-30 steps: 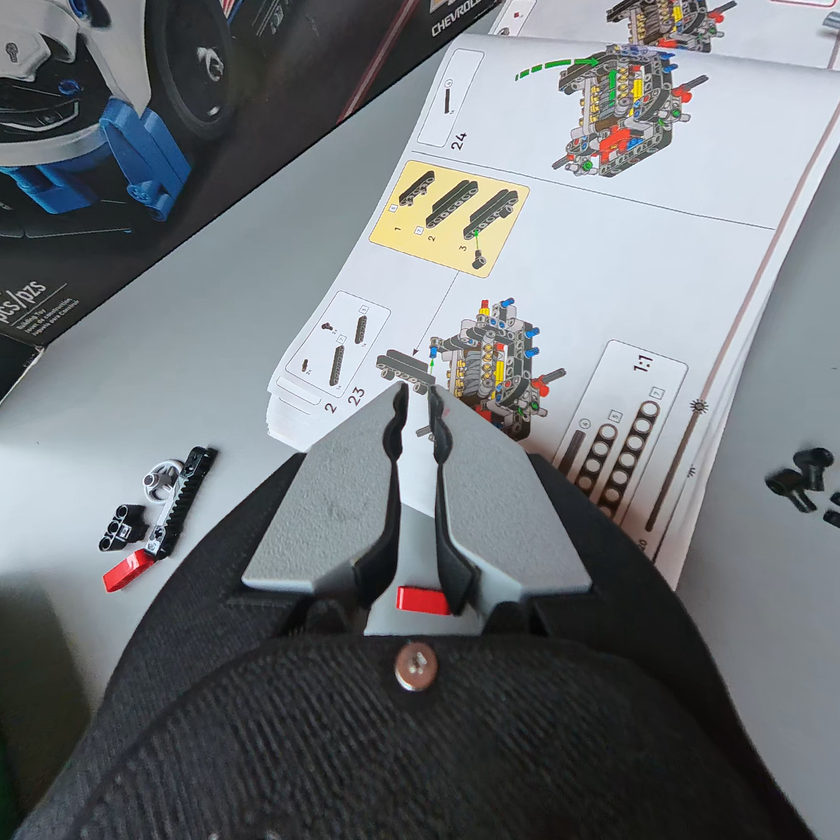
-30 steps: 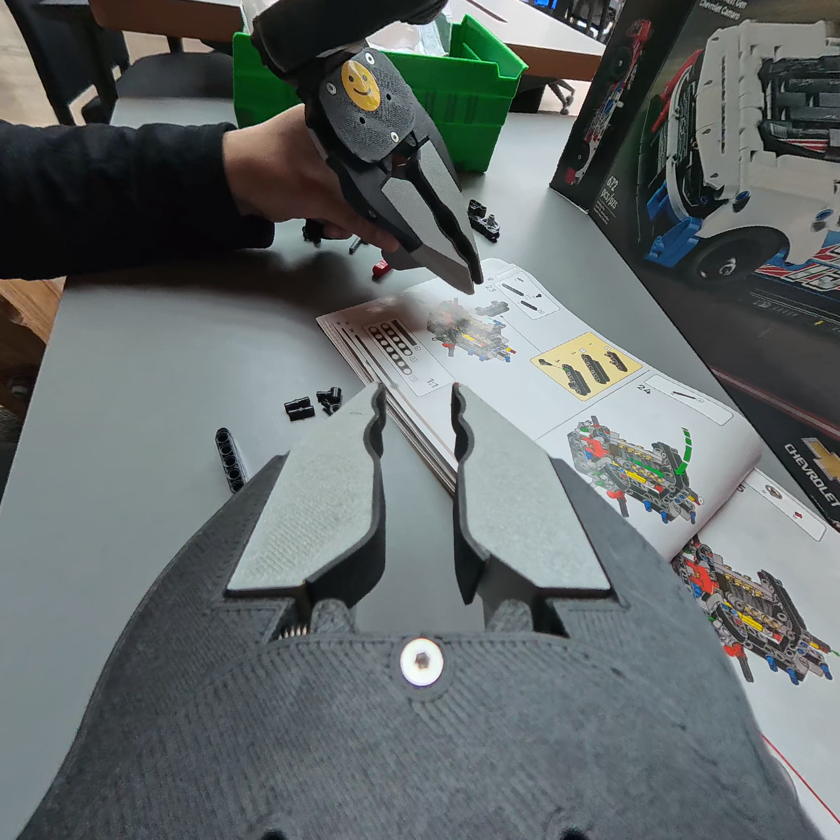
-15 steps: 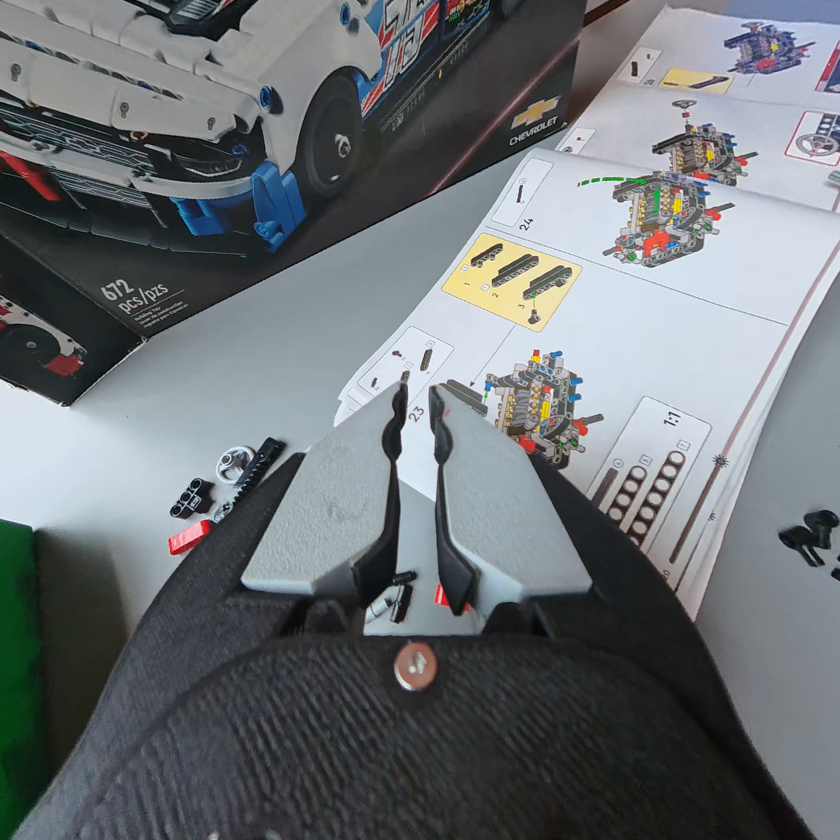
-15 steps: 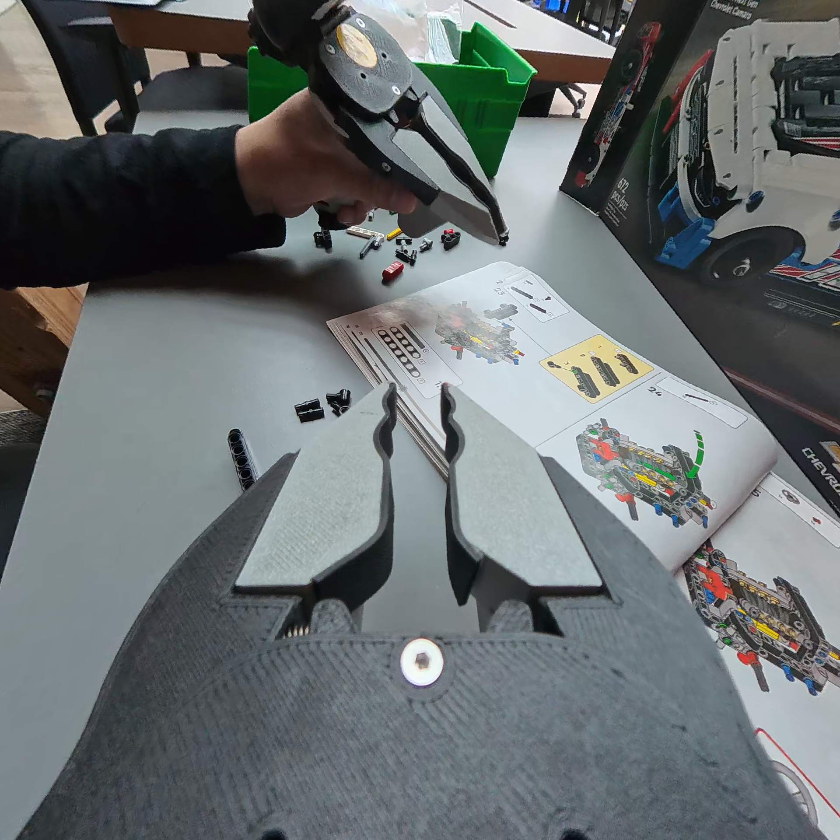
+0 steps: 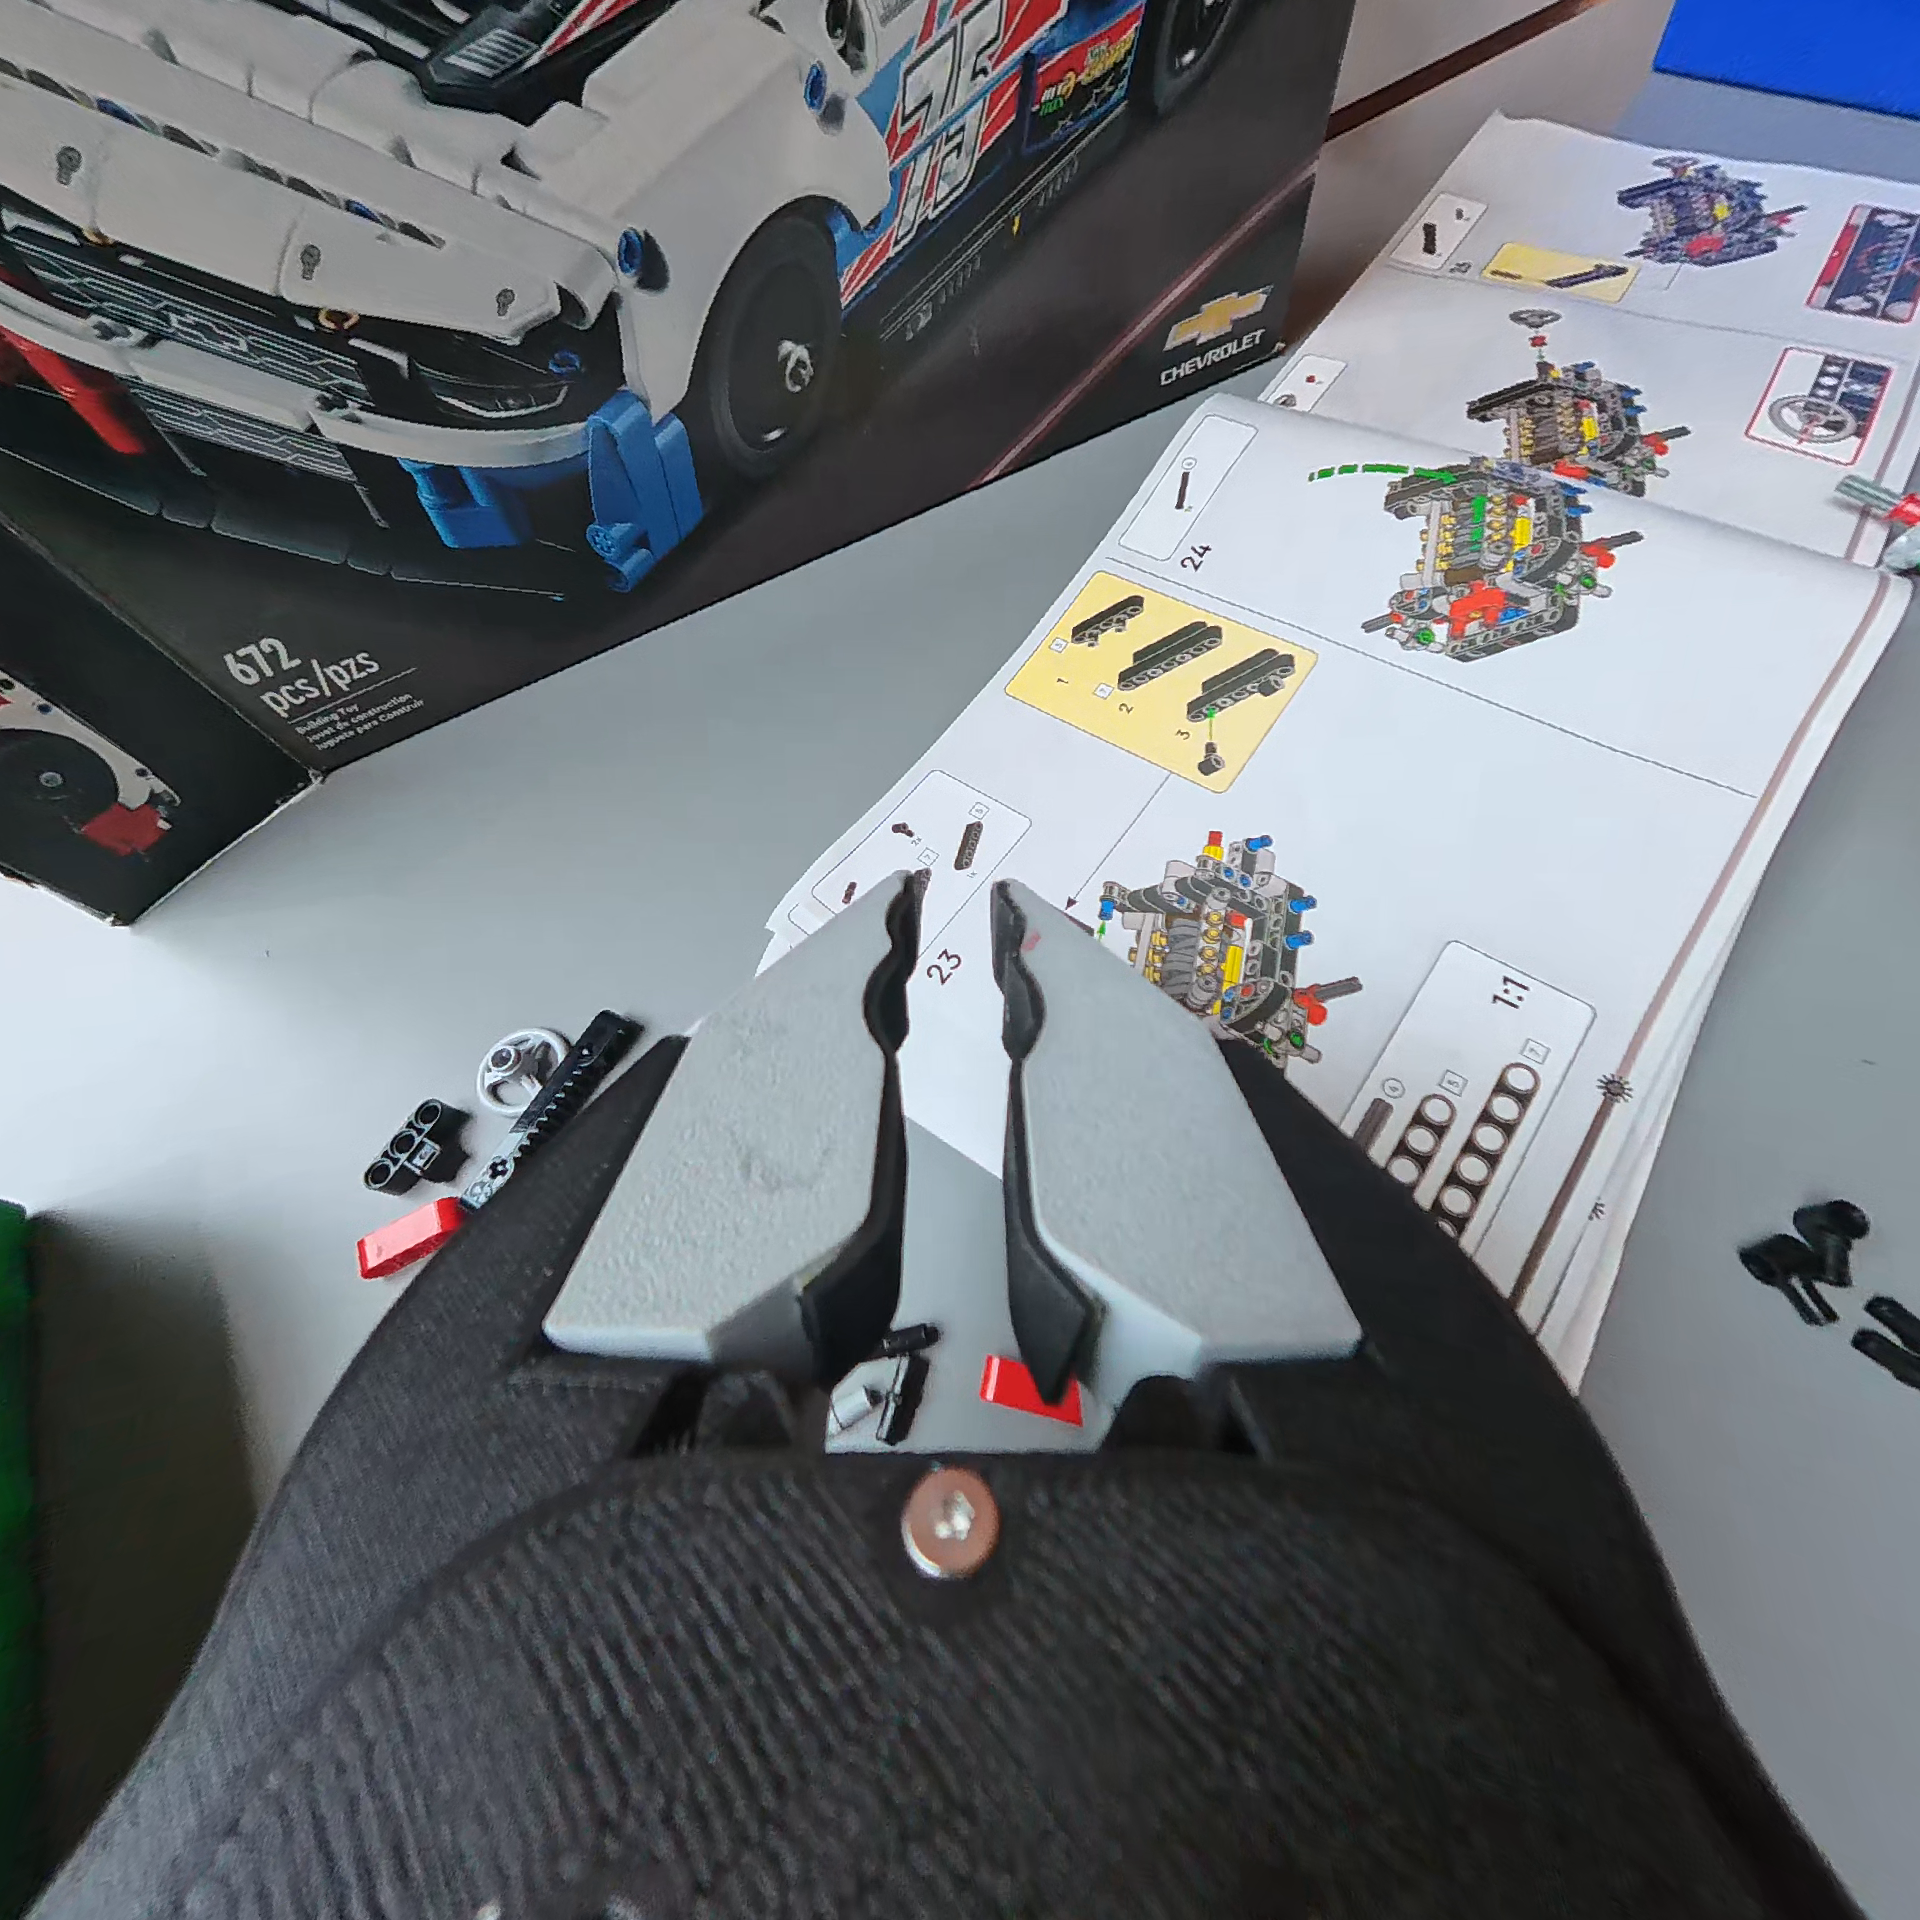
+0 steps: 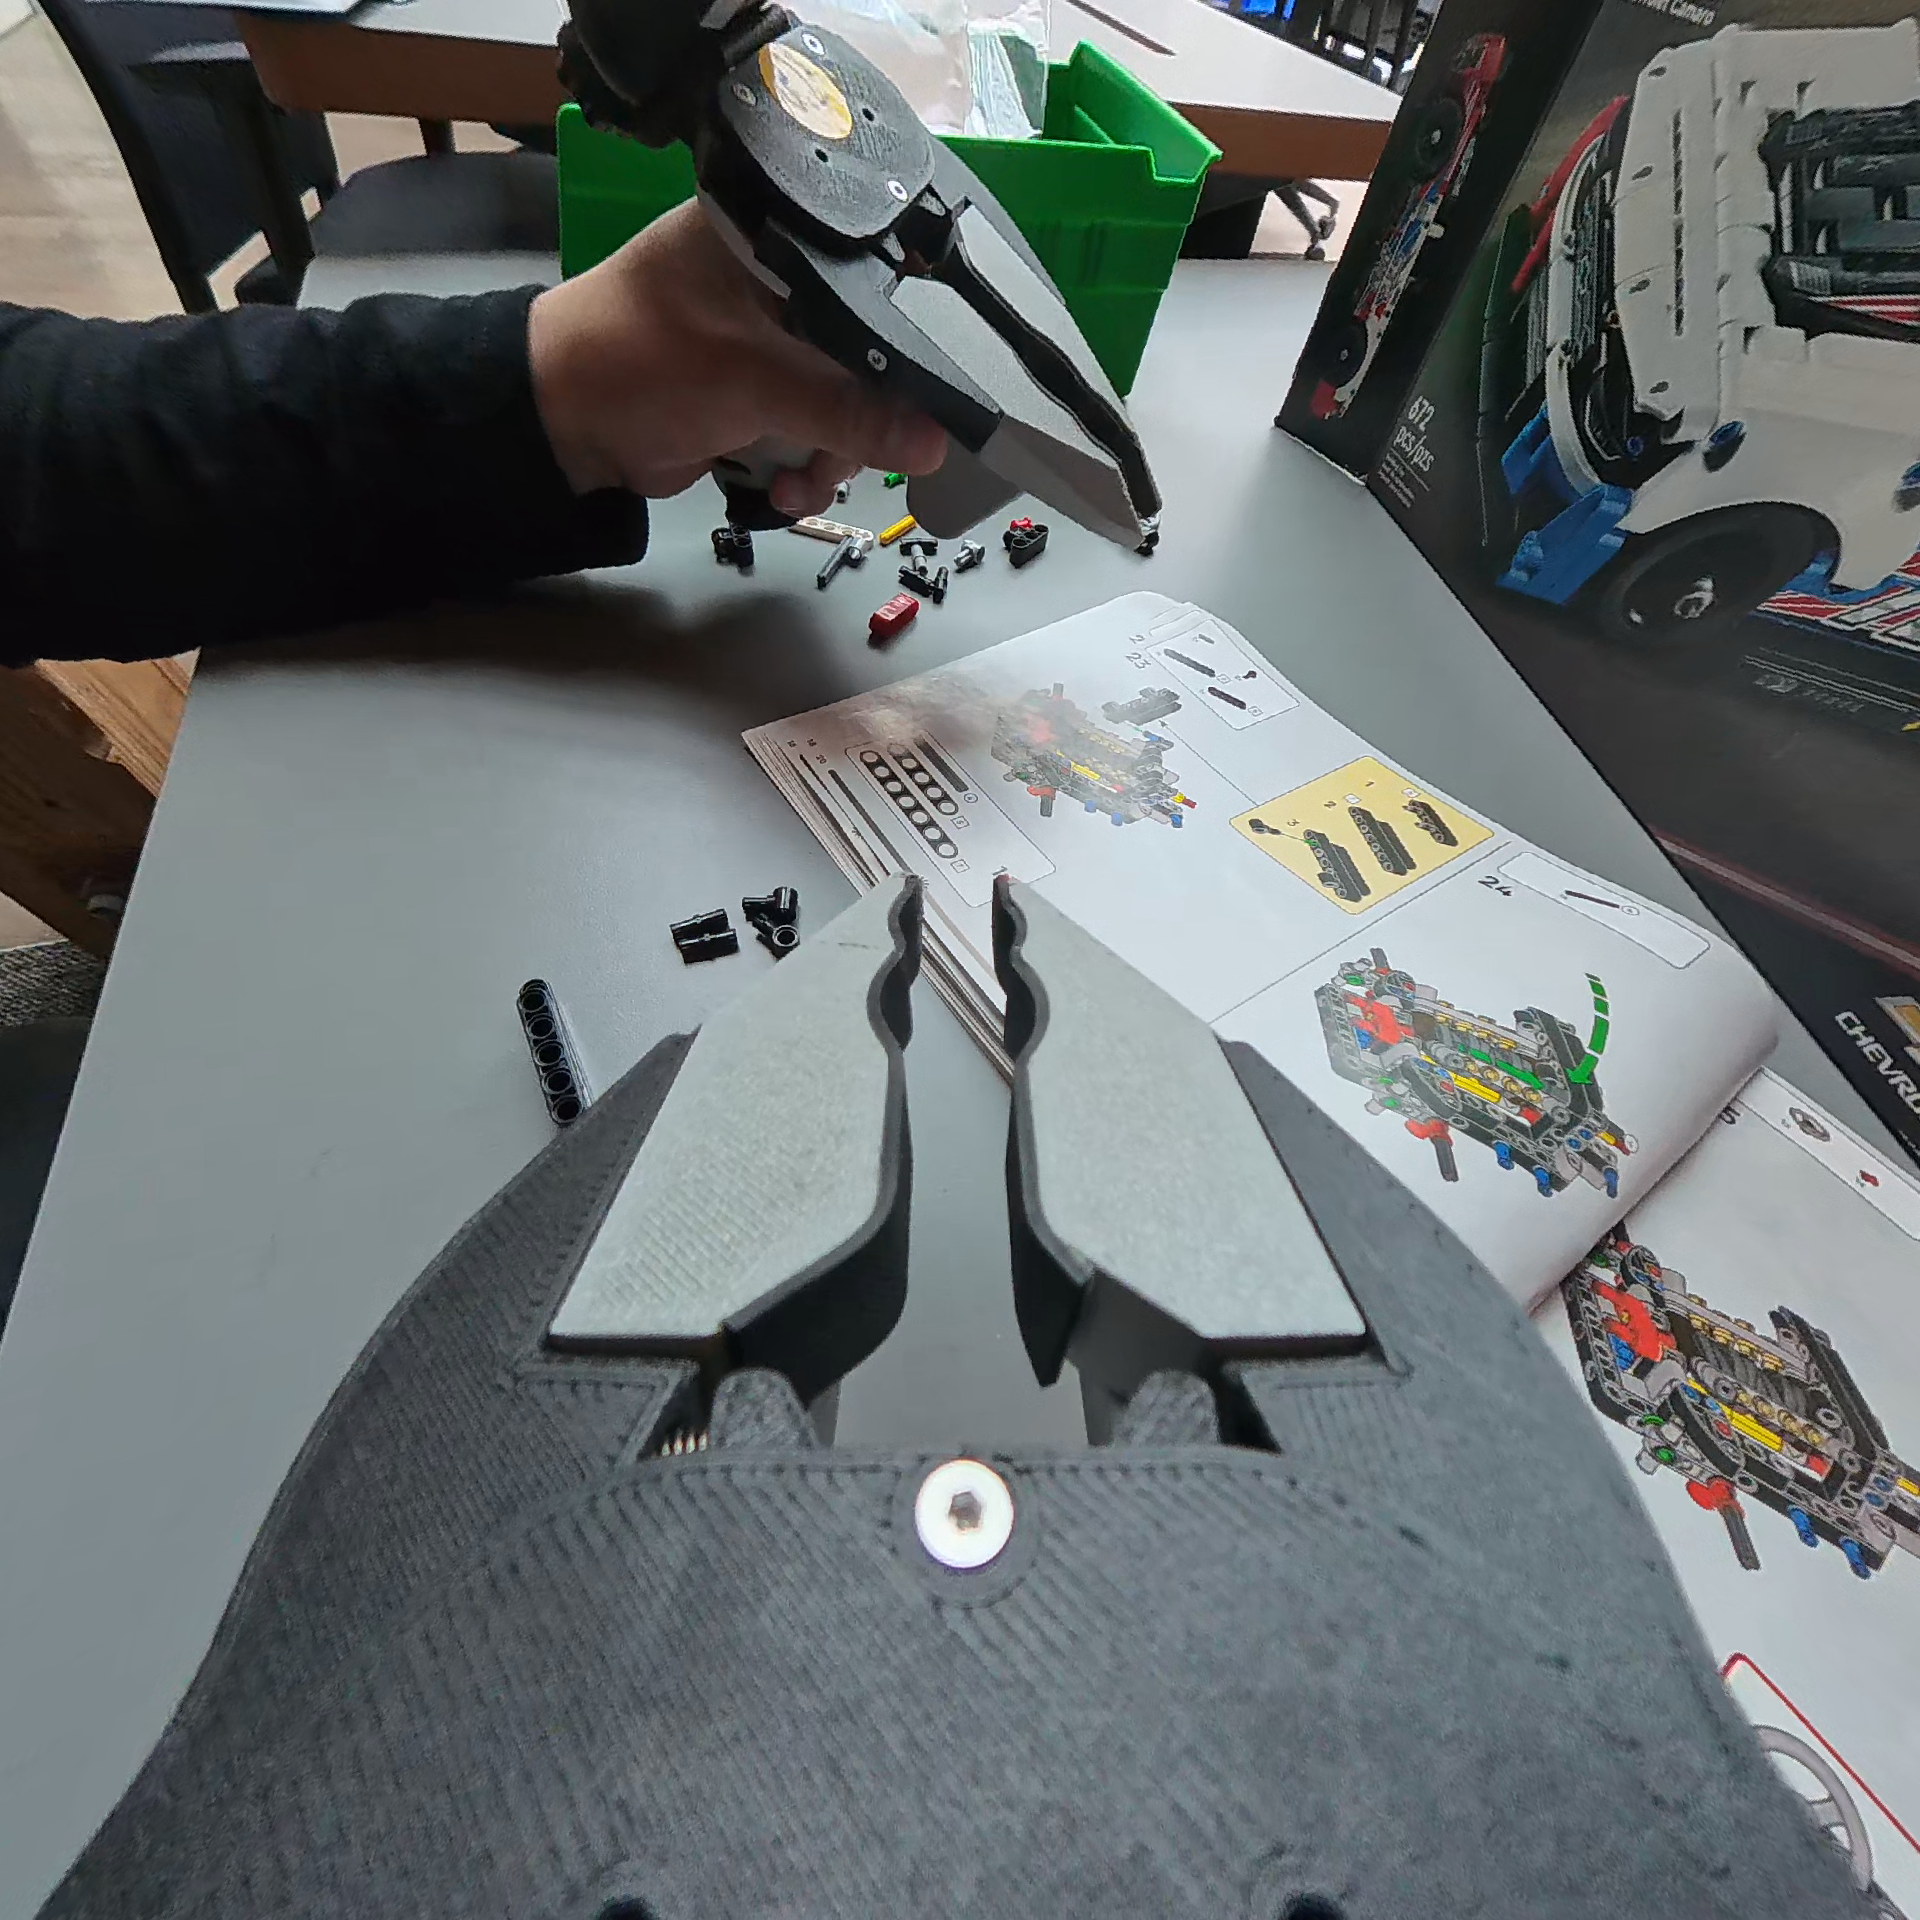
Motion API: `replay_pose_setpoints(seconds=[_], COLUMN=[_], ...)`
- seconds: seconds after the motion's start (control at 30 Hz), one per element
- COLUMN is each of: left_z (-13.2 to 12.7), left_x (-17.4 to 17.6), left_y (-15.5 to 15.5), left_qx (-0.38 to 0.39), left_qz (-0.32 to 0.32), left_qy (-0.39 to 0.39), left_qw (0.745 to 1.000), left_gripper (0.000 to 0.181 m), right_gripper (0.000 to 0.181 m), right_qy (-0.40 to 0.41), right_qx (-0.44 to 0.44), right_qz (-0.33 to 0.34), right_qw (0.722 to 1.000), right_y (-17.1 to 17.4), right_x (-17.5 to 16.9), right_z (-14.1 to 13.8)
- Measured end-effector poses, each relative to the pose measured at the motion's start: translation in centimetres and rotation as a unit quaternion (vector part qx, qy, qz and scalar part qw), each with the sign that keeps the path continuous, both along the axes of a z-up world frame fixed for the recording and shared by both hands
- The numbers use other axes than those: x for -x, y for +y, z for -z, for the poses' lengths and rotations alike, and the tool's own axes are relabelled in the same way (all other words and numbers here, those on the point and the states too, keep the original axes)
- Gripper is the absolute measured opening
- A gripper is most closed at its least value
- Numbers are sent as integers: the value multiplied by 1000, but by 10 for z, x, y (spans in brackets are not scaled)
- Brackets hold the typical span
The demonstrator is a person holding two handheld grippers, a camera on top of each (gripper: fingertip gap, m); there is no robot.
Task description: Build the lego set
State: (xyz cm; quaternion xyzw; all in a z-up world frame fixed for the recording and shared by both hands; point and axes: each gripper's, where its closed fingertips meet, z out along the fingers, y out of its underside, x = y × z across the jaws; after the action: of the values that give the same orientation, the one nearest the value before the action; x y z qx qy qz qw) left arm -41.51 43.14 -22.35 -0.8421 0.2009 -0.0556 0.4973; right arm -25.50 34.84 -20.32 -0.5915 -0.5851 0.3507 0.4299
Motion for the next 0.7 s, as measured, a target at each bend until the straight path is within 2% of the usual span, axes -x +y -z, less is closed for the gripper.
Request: replay_pose_setpoints(seconds=[0.7], left_z=[2], left_x=[1], left_y=[0], left_qx=[2], left_qz=[-2], left_qy=[10], left_qw=[1000], left_gripper=[12], right_gripper=[6], right_qy=[-2], right_qx=[0], right_qz=[4], right_qw=[1000], right_y=[1], right_x=[-1], right_z=[0])
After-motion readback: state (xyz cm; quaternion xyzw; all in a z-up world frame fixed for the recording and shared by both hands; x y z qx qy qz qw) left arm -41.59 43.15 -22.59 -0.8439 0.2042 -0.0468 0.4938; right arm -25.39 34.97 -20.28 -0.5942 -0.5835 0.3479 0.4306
